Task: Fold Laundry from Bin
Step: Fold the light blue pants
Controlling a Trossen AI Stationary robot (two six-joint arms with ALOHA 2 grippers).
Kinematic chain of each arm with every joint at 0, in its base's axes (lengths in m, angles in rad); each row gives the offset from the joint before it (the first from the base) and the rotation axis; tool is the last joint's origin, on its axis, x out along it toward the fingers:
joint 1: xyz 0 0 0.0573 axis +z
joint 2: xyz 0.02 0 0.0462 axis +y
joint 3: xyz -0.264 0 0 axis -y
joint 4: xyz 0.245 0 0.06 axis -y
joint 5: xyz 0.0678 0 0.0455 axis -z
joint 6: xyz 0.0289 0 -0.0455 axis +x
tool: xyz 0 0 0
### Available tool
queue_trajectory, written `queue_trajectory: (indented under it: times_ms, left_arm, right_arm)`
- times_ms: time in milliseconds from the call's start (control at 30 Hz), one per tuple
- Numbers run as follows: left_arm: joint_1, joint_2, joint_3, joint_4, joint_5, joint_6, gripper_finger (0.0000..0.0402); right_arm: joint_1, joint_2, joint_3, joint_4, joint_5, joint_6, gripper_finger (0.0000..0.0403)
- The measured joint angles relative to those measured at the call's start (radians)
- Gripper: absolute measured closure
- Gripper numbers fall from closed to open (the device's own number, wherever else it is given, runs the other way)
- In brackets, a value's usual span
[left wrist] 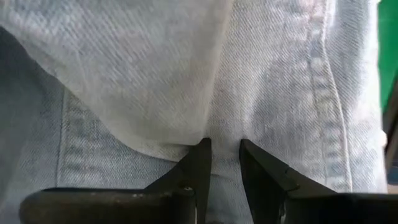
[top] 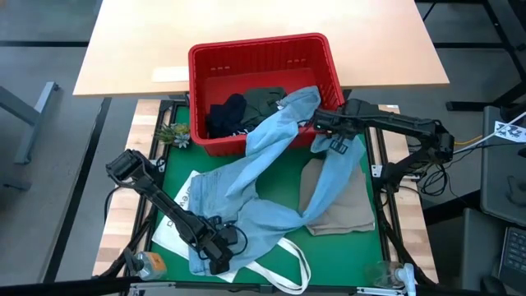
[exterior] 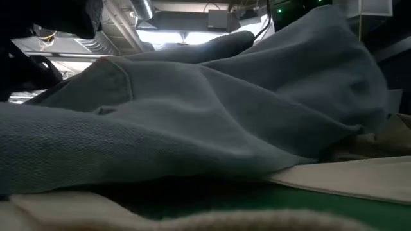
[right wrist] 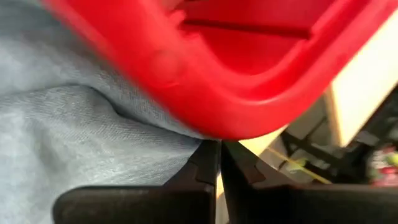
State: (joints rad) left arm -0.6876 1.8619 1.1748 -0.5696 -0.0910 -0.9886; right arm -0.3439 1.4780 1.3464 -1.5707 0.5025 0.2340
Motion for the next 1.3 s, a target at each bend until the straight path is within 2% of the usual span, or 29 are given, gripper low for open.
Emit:
queue_trajectory:
  times_ms: [133,433,533,767,967,1200,1300]
  left_arm:
    - [-0.001,-0.052,-0.002,-0.01,-0.015,0.0,0.0319]
    - [0.0,-0.095,-0.001,-0.013,-0.044,-0.004,0.0319]
    - [0.0,-0.095,-0.001,-0.009,-0.043,-0.005,0.0319]
    - [0.0,-0.117,0.001,0.007,-0.048,-0.009,0.0319]
    - [0.011,-0.136,0.001,0.035,-0.044,-0.015,0.0319]
    - [0.02,-0.208,0.0,0.037,-0.053,-0.011,0.0319]
    - [0.022,-0.254,0.0,0.016,-0.055,-0.012,0.0319]
  right_arm:
    - [0.003,0.0,0.0,0.0,0.038,-0.112,0.0393]
    - [0.003,0.0,0.0,0.0,0.039,-0.142,0.0385]
    - [0.003,0.0,0.0,0.0,0.047,-0.142,0.0354]
    - [0.003,0.0,0.0,-0.001,0.115,-0.194,0.0249]
    - [0.003,0.001,0.028,-0.002,0.119,-0.217,0.0214]
    - [0.003,-0.03,0.144,0.005,0.087,-0.213,0.0216]
    - [0.003,-0.051,0.208,0.001,-0.026,-0.183,0.0216]
